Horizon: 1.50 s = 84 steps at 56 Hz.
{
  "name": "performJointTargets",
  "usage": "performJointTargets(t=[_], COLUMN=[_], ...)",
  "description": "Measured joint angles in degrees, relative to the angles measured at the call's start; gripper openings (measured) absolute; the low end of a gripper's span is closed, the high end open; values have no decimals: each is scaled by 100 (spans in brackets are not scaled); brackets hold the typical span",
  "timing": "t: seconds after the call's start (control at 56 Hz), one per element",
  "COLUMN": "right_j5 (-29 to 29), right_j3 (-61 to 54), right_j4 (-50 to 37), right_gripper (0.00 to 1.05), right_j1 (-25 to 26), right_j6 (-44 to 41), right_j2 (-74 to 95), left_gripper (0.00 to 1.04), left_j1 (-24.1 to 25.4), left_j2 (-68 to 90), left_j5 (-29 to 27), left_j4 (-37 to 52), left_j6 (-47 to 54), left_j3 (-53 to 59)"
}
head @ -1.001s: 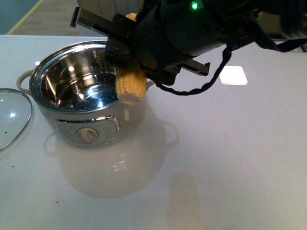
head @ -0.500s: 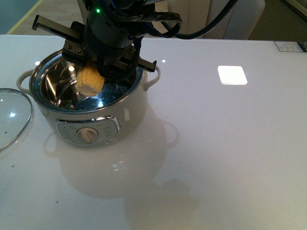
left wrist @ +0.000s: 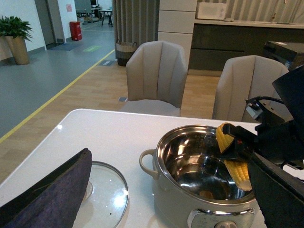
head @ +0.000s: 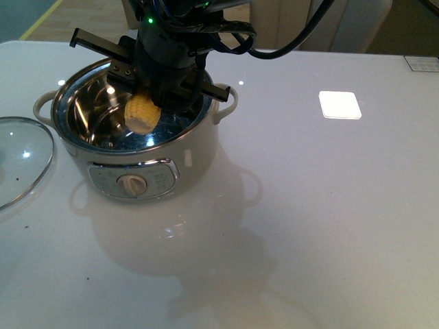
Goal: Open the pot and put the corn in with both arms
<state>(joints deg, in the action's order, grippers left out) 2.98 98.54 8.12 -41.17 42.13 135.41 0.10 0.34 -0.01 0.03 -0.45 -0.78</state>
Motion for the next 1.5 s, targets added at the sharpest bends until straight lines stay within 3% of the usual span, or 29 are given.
performJointTargets(t=[0.125, 0.268, 0.447, 0.768, 1.054, 1.287, 1.501], right_j5=[0, 2, 0, -92, -295, -393, -409], right_j3=[20, 20, 15, -822, -2988, -5204, -6347], right_j4=[4, -2, -63, -634, -1766, -2057, -2122], right_gripper=[31, 59, 87, 85, 85, 85, 86], right_j1=[0, 0, 2, 162, 999, 1941, 2459], right_j6=[-37, -52, -48, -50, -227, -1386, -2269], right_j2=[7, 9, 9, -514, -2673, -4645, -5949], left_gripper=[98, 98, 98, 98, 98, 98, 98], left_j1=[0, 0, 0, 0, 0, 0, 0], left_j2=[0, 0, 0, 0, 0, 0, 0], left_j5=[-2, -2, -2, 0, 0, -2, -2], left_j4=[0, 0, 0, 0, 0, 0, 0], left_j6=[0, 0, 0, 0, 0, 0, 0], left_j3=[0, 0, 0, 0, 0, 0, 0])
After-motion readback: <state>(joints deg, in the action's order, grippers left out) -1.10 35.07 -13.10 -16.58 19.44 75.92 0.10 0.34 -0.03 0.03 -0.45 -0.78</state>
